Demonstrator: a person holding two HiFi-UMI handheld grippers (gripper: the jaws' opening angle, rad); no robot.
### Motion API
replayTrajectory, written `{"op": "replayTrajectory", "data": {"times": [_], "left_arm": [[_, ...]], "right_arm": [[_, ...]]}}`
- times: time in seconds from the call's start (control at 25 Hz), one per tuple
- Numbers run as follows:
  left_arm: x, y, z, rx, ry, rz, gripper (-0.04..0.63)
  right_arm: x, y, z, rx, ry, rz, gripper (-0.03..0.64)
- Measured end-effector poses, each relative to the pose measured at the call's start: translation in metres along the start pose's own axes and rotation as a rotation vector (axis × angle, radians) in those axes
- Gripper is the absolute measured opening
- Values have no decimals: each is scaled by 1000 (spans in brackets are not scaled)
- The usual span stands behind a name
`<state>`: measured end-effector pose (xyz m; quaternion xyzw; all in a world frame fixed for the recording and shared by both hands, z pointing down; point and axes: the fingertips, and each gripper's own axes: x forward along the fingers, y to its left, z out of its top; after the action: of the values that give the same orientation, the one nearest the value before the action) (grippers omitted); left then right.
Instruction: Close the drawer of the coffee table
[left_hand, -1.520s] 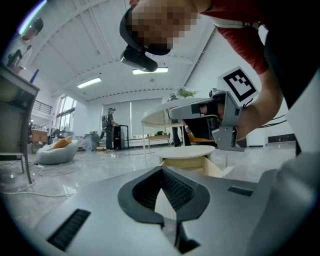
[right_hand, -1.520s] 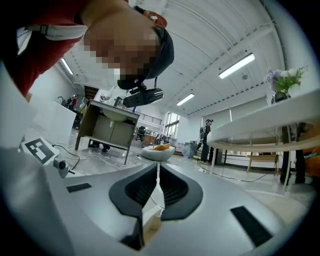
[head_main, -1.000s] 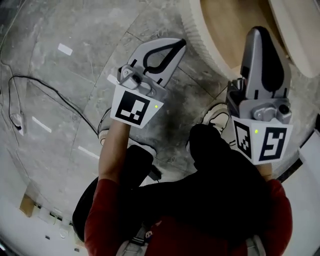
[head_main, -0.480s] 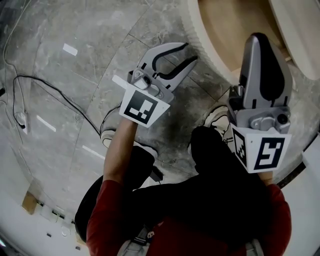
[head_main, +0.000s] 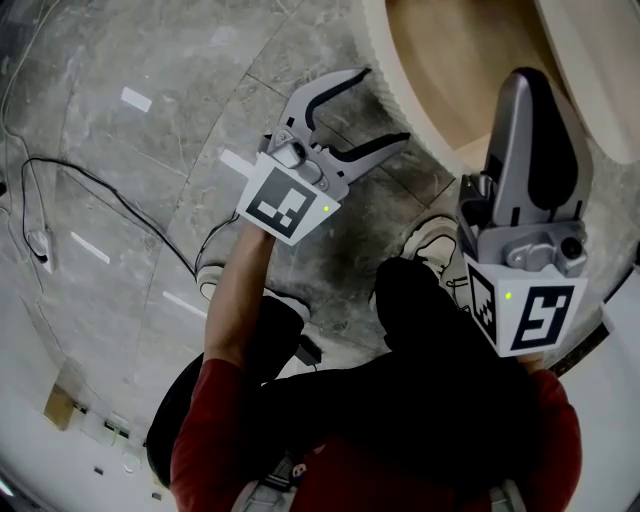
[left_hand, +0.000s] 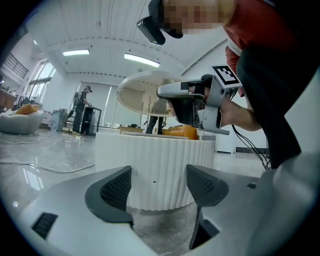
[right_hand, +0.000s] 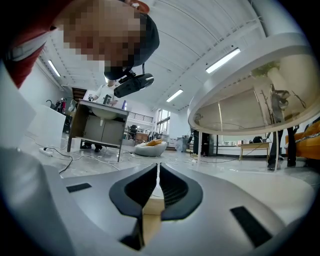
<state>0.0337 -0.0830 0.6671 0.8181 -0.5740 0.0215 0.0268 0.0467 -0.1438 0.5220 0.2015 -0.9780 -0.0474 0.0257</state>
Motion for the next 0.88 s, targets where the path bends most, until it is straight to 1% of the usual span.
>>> {"op": "replayTrajectory", "data": {"times": [0.2, 0.44, 0.56, 0.72, 0.88], "left_arm": [[7, 1, 0, -16, -9, 1, 342], [22, 1, -9, -84, 30, 14, 342], [32, 1, -12, -112, 42, 16, 342], [49, 2, -9, -113, 33, 9, 342], [67, 3, -7, -104, 19, 0, 342]], "right_arm": [[0, -5, 3, -18, -9, -8, 28], [-2, -9, 0, -11, -7, -14, 28], [-5, -4, 0, -1, -4, 0, 28], [-10, 4, -3, 11, 7, 25, 28], [-14, 1, -9, 26, 22, 21, 28]]}}
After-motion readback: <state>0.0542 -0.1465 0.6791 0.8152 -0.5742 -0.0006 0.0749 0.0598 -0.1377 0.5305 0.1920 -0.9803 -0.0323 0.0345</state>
